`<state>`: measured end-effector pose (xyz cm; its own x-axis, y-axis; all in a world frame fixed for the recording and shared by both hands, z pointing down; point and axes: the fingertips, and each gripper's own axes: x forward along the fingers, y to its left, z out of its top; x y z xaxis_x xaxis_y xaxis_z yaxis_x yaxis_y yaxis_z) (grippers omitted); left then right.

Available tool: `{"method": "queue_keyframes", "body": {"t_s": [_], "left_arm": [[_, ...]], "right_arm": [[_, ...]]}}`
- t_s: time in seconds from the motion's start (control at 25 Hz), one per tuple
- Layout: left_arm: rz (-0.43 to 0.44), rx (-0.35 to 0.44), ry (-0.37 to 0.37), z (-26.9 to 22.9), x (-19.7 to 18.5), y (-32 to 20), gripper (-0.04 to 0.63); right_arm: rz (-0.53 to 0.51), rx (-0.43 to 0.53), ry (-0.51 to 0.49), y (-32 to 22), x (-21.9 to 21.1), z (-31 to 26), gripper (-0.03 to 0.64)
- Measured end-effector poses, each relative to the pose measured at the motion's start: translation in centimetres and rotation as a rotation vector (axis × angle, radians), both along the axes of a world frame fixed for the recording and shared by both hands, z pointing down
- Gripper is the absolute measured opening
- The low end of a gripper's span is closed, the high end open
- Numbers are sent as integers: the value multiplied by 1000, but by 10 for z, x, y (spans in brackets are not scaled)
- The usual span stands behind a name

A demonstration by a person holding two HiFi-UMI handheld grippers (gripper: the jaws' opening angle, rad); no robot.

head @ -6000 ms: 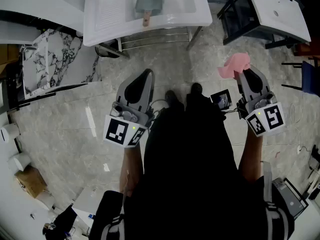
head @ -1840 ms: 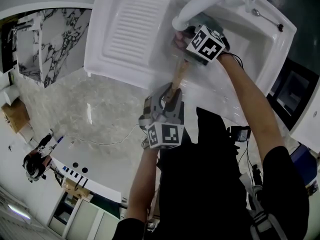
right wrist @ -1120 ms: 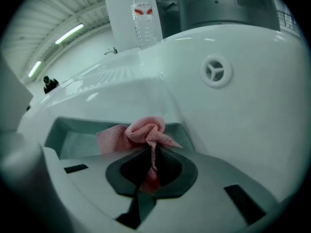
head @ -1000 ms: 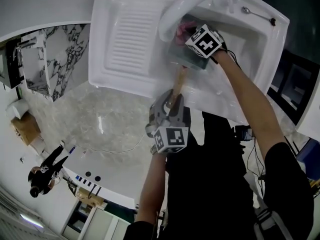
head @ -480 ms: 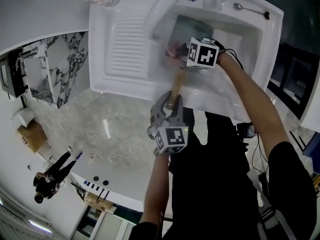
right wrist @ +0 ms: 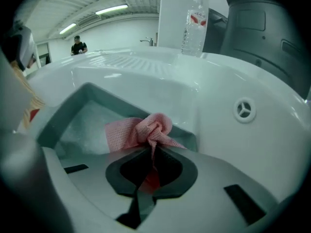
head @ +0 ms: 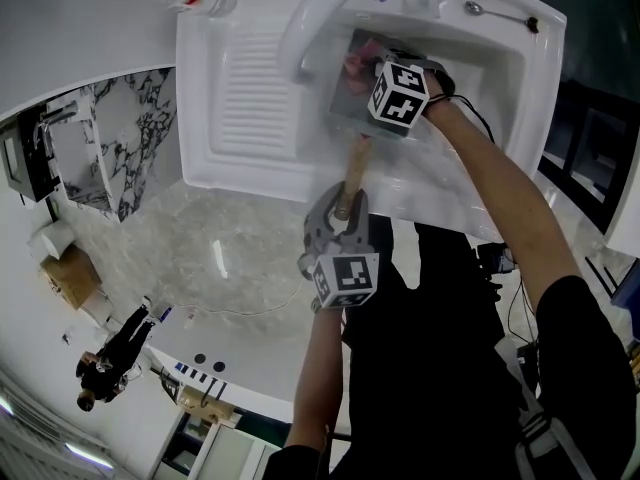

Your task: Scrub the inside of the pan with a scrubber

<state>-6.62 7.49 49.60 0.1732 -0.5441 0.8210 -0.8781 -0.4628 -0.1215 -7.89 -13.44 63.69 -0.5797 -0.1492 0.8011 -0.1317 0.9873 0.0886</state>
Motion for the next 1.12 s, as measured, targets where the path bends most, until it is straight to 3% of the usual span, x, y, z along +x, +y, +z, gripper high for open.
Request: {"method": "queue_keyframes", "body": {"t_s": [0.2, 0.28, 0.48, 0.76, 0.92, 1.12], "left_arm": [[-7, -10, 2, 0, 0, -1, 150], [-9, -14, 1, 0, 0, -1, 150], [-20, -10, 15, 1, 0, -2, 150], [-39, -14, 26, 2, -1, -2, 150], [-41, -19, 18, 1, -1, -2, 150], [-51, -24, 17, 2, -1, -2, 149]], "right_arm": [[29, 141, 145, -25, 16, 20, 37], [59, 135, 159, -28, 23, 23, 37], [130, -126, 8, -3, 26, 9, 35], [-2, -358, -115, 53, 10, -20, 35], [-76, -417, -165, 78, 4, -33, 35], [-241, -482, -163, 103, 6, -41, 35]]}}
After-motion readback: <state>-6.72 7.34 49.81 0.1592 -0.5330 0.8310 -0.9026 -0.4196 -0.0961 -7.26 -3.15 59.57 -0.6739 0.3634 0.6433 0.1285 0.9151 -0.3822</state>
